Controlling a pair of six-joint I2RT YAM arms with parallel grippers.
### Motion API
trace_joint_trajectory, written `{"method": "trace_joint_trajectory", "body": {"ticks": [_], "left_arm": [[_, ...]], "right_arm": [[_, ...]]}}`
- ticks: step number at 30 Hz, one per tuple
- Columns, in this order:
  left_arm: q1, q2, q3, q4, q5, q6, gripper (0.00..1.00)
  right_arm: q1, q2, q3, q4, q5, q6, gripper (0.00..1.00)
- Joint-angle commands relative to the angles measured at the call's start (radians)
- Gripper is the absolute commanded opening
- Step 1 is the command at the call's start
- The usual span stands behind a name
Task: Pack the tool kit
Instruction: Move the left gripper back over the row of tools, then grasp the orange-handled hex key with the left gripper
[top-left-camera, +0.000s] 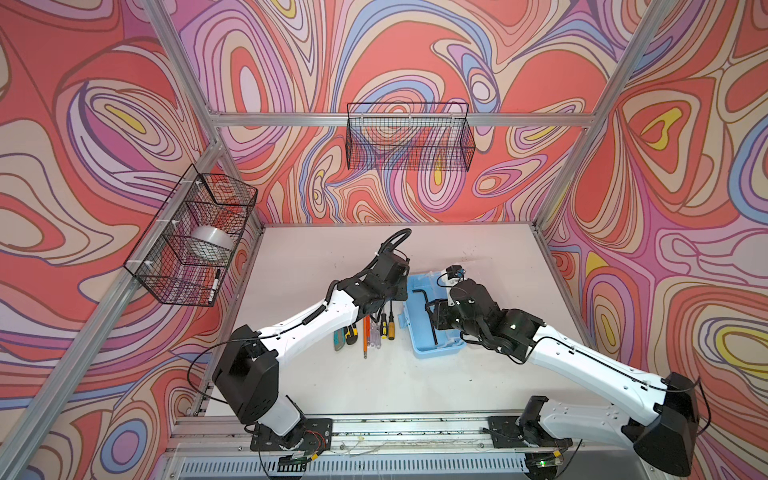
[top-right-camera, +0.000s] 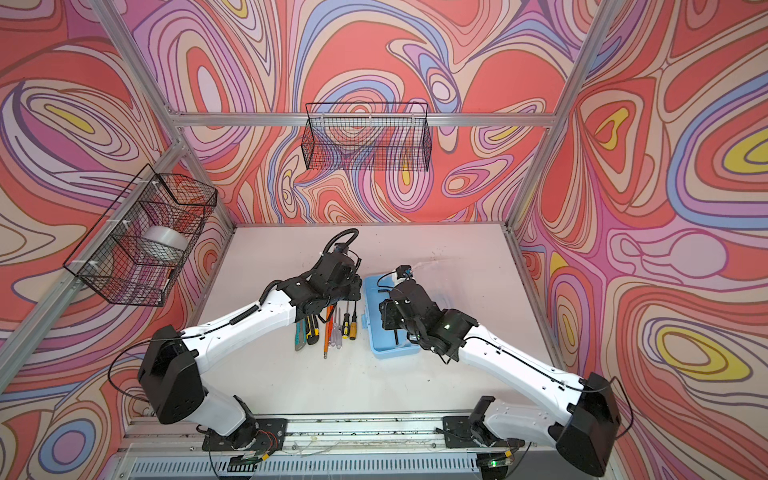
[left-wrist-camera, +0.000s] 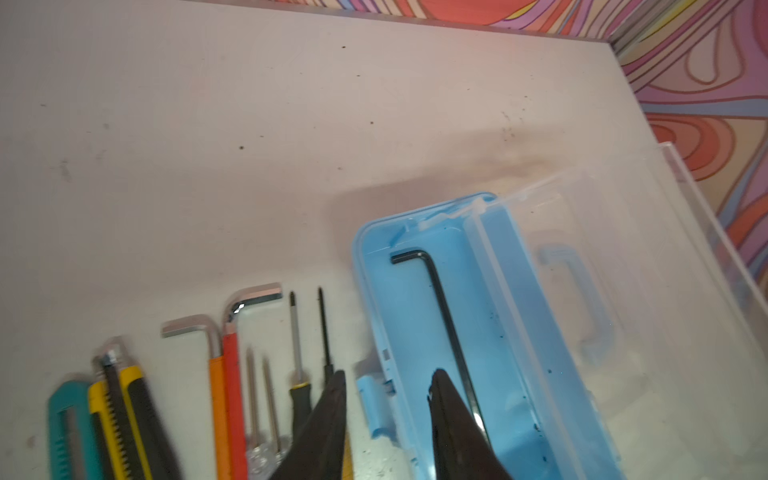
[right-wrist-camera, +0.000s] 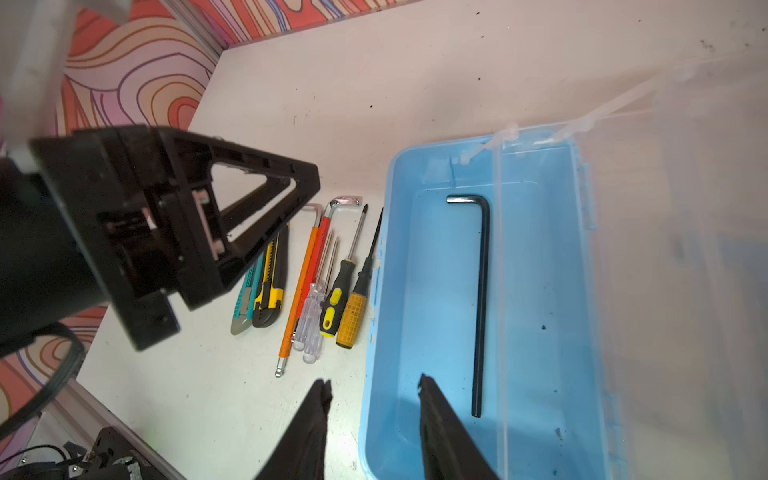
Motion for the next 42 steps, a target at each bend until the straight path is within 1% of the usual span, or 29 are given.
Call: {"method": "trace_joint_trajectory", "body": {"ticks": [1, 3, 5, 8, 12, 16, 29, 42], "left_arm": [[0.042, -0.004, -0.067, -0.156, -0.107, 0.071, 0.34], [0.085, -0.017, -0.122, -0.12, -0.068, 0.08, 0.31], [0.11, -0.022, -0.169, -0.09, -0.049, 0.086, 0.3], [0.134, -0.008, -0.211, -0.068, -0.032, 0.09, 0.28], [0.157, 0.011, -0.255, -0.009, 0.023, 0.08, 0.25], [0.164, 0.05, -0.267, 0.018, 0.039, 0.08, 0.22], [0.175, 0.15, -0.266, 0.058, 0.072, 0.078, 0.19], [0.181, 0.192, -0.277, 0.079, 0.104, 0.063, 0.19]], "right_arm": [[0.037, 0.066, 0.022, -0.029, 0.071, -0.01, 0.38], [0.041, 0.088, 0.017, -0.008, 0.066, 0.003, 0.37], [0.042, 0.099, 0.011, 0.006, 0.066, 0.014, 0.37], [0.042, 0.117, 0.007, 0.014, 0.063, 0.028, 0.36], [0.042, 0.139, -0.005, 0.036, 0.052, 0.043, 0.36], [0.042, 0.167, 0.0, 0.04, 0.049, 0.054, 0.35], [0.042, 0.184, -0.001, 0.043, 0.066, 0.052, 0.36], [0.041, 0.193, -0.014, 0.06, 0.071, 0.052, 0.36]]}}
